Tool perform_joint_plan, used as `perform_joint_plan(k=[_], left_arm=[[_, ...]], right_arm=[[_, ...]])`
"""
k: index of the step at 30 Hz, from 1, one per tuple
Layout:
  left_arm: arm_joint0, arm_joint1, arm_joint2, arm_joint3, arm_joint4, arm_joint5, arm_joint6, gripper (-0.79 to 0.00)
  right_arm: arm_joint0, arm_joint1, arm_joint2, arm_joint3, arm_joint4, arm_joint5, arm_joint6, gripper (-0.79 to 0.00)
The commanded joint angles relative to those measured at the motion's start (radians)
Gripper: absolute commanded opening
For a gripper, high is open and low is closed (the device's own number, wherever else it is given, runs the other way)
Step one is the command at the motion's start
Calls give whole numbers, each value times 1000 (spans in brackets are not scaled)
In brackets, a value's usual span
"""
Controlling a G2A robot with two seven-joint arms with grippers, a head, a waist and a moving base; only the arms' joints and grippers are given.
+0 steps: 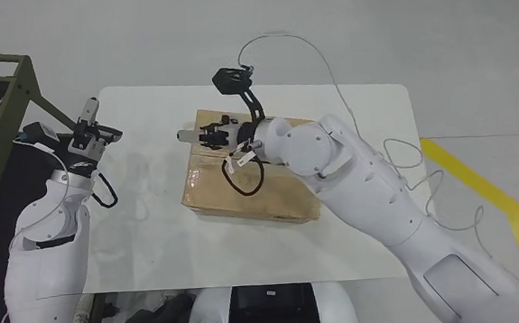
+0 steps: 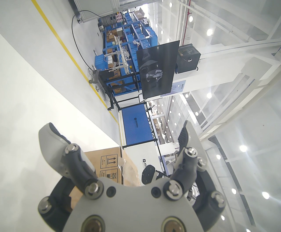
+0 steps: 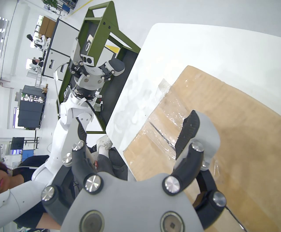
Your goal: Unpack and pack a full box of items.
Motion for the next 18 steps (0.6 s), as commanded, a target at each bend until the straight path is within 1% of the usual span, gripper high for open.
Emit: perform_joint_plan(k=[1, 9, 12, 14, 18], left_arm=[[0, 0, 0, 0, 0, 0, 0, 0], [0, 0, 0, 0, 0, 0, 0, 0], [0, 0, 0, 0, 0, 0, 0, 0], [0, 0, 0, 0, 0, 0, 0, 0], [0, 0, 0, 0, 0, 0, 0, 0]], right_arm=[[-1, 0, 2, 0, 1, -4, -2, 0], [-4, 0, -3, -5, -3, -9, 0, 0], [-7, 4, -34, -31, -114, -41, 6, 0], [-4, 6, -34, -31, -154, -48, 11, 0], [18, 10, -35, -1, -229, -102, 36, 0]])
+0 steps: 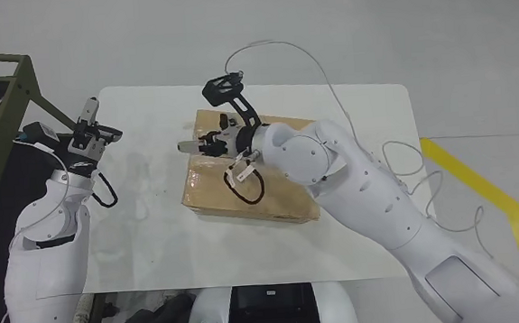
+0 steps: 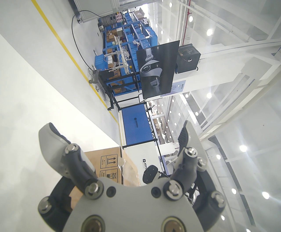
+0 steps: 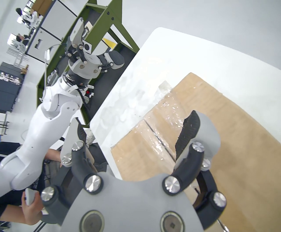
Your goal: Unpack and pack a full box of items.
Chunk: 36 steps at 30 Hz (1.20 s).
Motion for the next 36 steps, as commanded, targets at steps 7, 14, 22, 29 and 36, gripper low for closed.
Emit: perform_joint_plan(k=[7, 14, 22, 29, 36], left_arm=[[0, 0, 0, 0, 0, 0, 0, 0], [0, 0, 0, 0, 0, 0, 0, 0], [0, 0, 0, 0, 0, 0, 0, 0], [0, 0, 0, 0, 0, 0, 0, 0], [0, 0, 0, 0, 0, 0, 0, 0]], right_arm=[[58, -5, -14, 84, -47, -127, 85, -83], [97, -8, -19, 137, -93, -195, 130, -182], [111, -13, -40, 141, -193, -179, 151, -280], [109, -17, -51, 124, -265, -157, 170, -459], [111, -24, -64, 118, -322, -134, 197, -465]])
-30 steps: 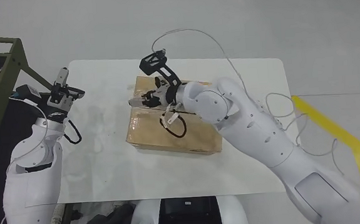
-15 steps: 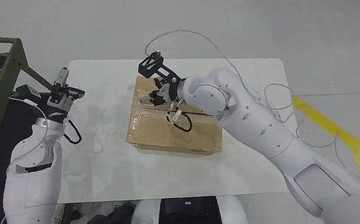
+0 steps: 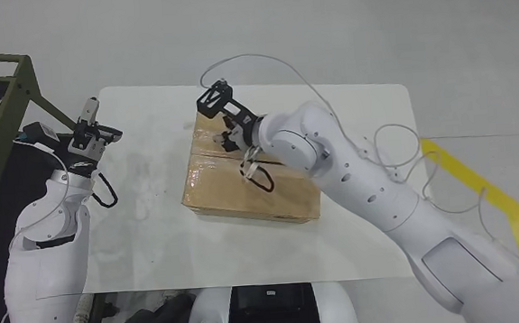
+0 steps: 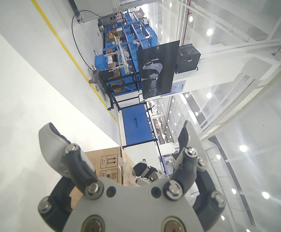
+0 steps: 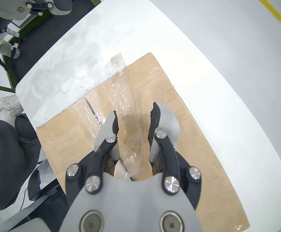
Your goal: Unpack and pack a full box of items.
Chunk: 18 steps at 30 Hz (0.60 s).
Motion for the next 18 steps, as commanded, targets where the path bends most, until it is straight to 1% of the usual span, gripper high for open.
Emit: perform_joint_plan(k=[1, 6, 8, 12, 15, 16, 18], left_arm=[[0, 0, 0, 0, 0, 0, 0, 0], [0, 0, 0, 0, 0, 0, 0, 0], [0, 0, 0, 0, 0, 0, 0, 0], [0, 0, 0, 0, 0, 0, 0, 0], [0, 0, 0, 0, 0, 0, 0, 0], [0, 0, 0, 0, 0, 0, 0, 0], [0, 0, 0, 0, 0, 0, 0, 0]], right_arm=[[2, -2, -3, 0, -11, 3, 6, -471], [11, -11, -16, 7, -38, 8, 25, -536], [16, -16, -24, 12, -47, 11, 31, -573], [26, -26, -36, 22, -58, 10, 40, -616], [31, -33, -44, 29, -71, 11, 46, -702], [32, -35, -46, 31, -77, 16, 48, -785], [31, -39, -49, 33, -84, 21, 47, -785]])
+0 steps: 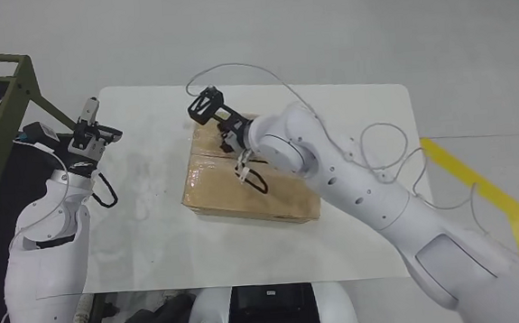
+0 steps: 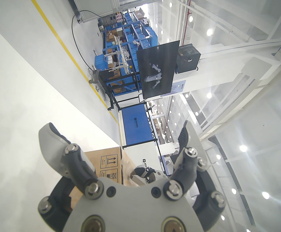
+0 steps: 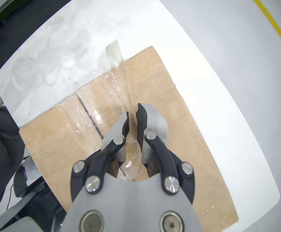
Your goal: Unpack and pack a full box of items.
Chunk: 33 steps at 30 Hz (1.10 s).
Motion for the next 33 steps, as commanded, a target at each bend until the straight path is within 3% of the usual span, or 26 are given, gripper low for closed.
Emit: perform_joint_plan(k=[1, 13, 28, 33], left_arm=[[0, 0, 0, 0, 0, 0, 0, 0], [0, 0, 0, 0, 0, 0, 0, 0], [0, 0, 0, 0, 0, 0, 0, 0], [0, 0, 0, 0, 0, 0, 0, 0]], right_arm=[[-2, -3, -1, 2, -5, 3, -1, -785], [-111, 13, 83, -111, -34, 34, -100, -785], [-455, 66, 237, -428, -176, 168, -323, -785], [-545, 76, 262, -522, -203, 169, -386, -785]])
